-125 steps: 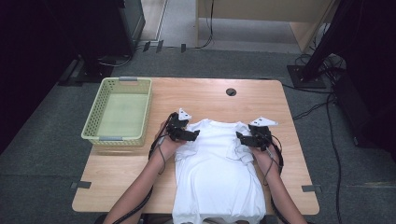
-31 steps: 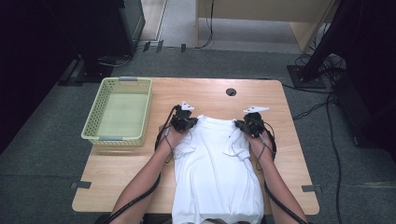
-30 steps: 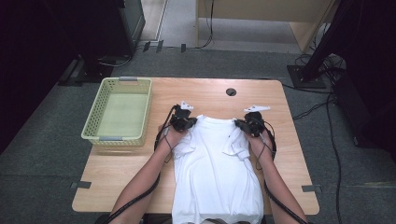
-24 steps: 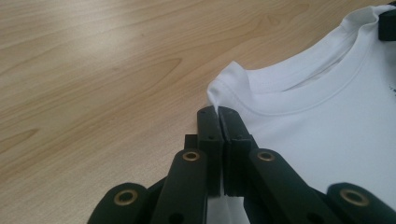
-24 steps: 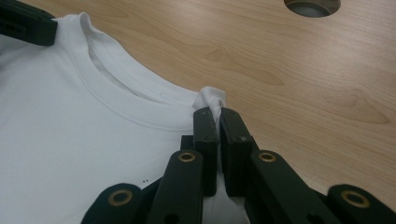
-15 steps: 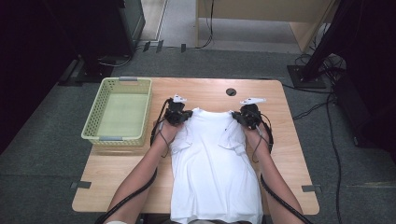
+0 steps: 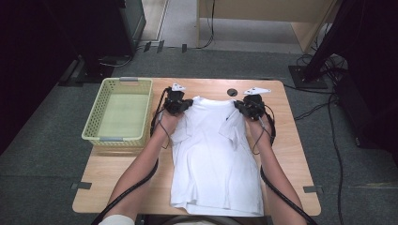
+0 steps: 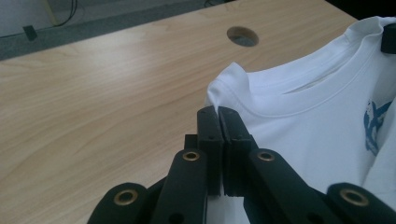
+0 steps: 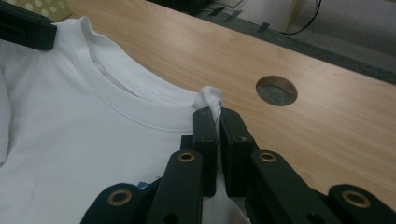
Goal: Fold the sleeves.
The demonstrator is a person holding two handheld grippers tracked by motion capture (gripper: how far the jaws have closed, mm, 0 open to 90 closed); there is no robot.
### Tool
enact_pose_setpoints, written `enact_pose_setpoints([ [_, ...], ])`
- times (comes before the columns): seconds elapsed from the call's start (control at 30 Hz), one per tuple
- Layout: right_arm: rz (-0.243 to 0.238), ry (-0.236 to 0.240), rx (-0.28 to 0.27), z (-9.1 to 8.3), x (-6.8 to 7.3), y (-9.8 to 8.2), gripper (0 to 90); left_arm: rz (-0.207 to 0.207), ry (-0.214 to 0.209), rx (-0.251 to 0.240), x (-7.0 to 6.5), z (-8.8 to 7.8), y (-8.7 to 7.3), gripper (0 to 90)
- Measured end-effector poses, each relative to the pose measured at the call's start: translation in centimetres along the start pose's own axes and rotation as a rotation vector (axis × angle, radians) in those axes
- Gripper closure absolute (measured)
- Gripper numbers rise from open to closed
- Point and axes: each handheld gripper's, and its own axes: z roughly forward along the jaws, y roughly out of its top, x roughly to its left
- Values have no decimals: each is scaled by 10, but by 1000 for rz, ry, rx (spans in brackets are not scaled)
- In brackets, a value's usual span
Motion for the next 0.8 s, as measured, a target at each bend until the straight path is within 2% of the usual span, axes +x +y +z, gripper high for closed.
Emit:
enact_pose_setpoints([
  [0.07, -4, -5, -13, -3, 0, 6, 874, 2, 1, -13, 0, -4, 7, 900],
  [0.2, 24, 4, -68, -14, -2, 22, 874, -9, -4, -56, 2, -15, 22, 900],
  [0.3, 0, -6, -80, -20, 1, 32, 874, -6, -8, -81, 1, -23, 33, 900],
  [0.43, 1, -2, -121, -31, 1, 45, 874, 26, 18, -114, -1, -34, 44, 900],
  [0.53, -6, 1, -122, -35, 3, 47, 874, 19, 10, -111, -1, -35, 45, 900],
  [0.8, -1, 9, -58, -28, 5, 35, 874, 2, -8, -59, -1, -27, 28, 900],
])
